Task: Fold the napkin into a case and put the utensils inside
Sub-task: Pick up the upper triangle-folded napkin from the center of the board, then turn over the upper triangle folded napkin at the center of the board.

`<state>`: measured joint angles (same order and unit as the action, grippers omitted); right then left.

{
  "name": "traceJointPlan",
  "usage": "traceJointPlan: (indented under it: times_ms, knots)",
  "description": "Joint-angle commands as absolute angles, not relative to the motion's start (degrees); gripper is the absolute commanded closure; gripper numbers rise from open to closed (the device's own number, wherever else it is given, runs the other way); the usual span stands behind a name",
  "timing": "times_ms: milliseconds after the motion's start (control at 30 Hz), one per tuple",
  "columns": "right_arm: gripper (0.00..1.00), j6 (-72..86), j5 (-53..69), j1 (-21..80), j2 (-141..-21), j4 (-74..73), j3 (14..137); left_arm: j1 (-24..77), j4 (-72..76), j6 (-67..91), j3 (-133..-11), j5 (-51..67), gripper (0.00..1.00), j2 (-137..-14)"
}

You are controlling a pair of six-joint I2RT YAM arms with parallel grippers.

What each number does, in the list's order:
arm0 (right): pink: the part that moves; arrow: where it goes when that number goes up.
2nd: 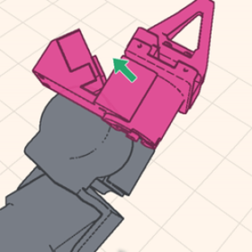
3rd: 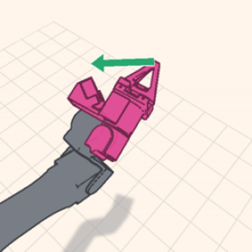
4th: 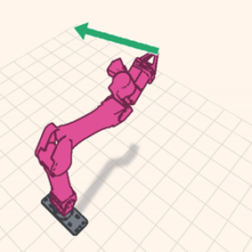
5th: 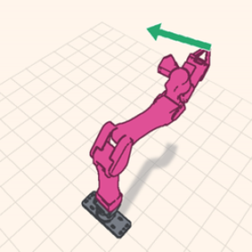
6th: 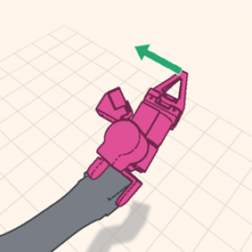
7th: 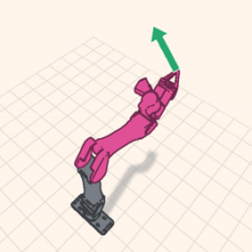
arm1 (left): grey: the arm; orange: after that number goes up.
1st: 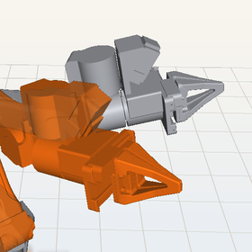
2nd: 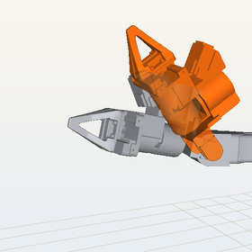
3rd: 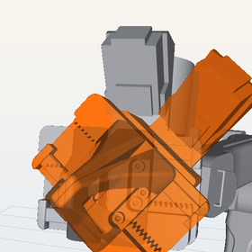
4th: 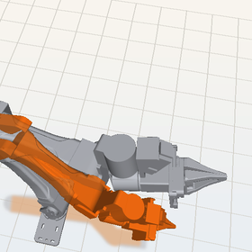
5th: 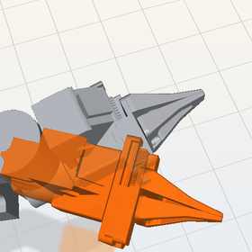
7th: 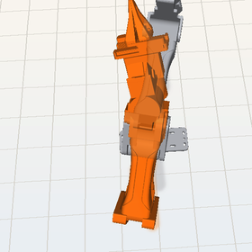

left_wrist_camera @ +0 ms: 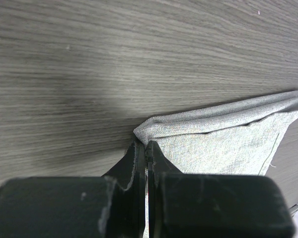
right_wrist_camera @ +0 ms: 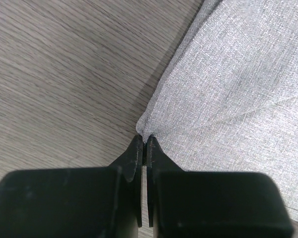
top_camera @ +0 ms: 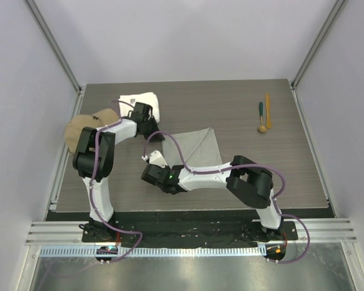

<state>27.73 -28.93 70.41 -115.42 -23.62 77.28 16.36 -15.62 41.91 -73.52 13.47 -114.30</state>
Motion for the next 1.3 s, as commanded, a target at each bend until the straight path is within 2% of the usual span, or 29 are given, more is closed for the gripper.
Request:
traceJointPlan:
  times_ms: [0, 333, 567, 700, 900, 1000, 1133, 1233, 1267]
  knots:
    - [0.99, 26.02, -24.53, 69.96, -113.48, -21.71, 74.88, 14.94, -20.48, 41.04, -69.35, 9.4, 1.0, -112.6]
    - [0.99, 23.29, -16.44, 72.51, -109.26, -18.9, 77.43, 9.06, -23.02, 44.91, -62.24, 10.55, 1.0, -100.91]
    - [0.99, 25.22, -6.88, 78.92, -107.23, -16.53, 81.03, 3.26, -33.38, 46.49, -54.32, 8.97, 1.0, -81.35]
    - [0.99, 26.98, -0.81, 82.61, -107.4, -13.11, 83.66, 0.18, -41.99, 46.76, -53.26, 2.32, 1.0, -66.42]
    - [0.99, 27.77, 9.74, 83.93, -105.39, -8.1, 87.71, -2.02, -55.8, 46.58, -62.13, -9.66, 1.0, -52.49]
    - [0.99, 30.83, 14.13, 82.54, -103.1, -2.67, 86.67, -2.02, -55.2, 47.11, -66.7, -10.11, 1.0, -52.64]
    - [0.99, 38.55, 24.49, 76.57, -98.45, 8.85, 76.16, -0.71, -46.96, 48.33, -69.43, -3.62, 1.0, -63.32]
    - [0.99, 47.68, 29.34, 69.01, -95.55, 21.67, 63.79, 9.2, -42.12, 50.27, -73.11, -7.45, 1.0, -72.13]
    - [0.99, 49.99, 31.53, 66.99, -94.58, 25.02, 60.5, 12.1, -40.97, 50.19, -76.78, -11.91, 1.0, -79.29]
